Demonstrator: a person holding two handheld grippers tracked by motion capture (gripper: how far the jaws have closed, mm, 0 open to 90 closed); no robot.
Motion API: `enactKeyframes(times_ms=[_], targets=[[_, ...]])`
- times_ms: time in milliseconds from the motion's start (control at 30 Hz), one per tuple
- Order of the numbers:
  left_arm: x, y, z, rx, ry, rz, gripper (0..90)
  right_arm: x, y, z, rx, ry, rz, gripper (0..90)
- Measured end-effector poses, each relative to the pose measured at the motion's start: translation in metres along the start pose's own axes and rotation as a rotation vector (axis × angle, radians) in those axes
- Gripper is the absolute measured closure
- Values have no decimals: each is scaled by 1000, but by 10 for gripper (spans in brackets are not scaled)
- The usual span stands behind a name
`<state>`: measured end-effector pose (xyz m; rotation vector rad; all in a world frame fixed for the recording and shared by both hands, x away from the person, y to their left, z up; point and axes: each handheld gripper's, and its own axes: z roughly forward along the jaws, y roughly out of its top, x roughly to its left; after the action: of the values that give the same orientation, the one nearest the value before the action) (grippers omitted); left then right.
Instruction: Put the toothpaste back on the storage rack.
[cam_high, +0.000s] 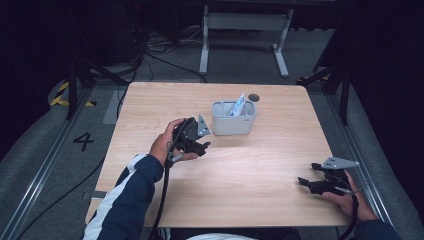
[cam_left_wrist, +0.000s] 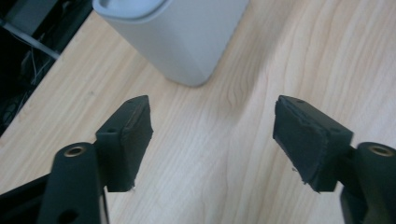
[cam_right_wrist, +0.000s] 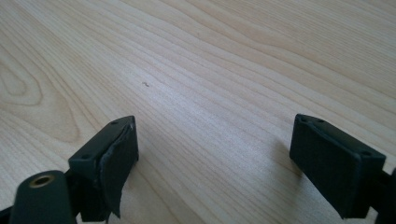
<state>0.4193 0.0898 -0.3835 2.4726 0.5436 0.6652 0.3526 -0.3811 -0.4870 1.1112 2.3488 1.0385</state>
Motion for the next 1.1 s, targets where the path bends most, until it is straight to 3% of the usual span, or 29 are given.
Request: enactKeyframes(times_ms=[300,567,1100], targets=[[-4,-26,-7,17,-16,-13,267,0,0,0,0,0,1,159],[-8,-52,-12,26,-25,-66,264,0,0,0,0,-1,1,159],[-16,-100,-25,63,1,-114,256,0,0,0,0,-1,1,159]])
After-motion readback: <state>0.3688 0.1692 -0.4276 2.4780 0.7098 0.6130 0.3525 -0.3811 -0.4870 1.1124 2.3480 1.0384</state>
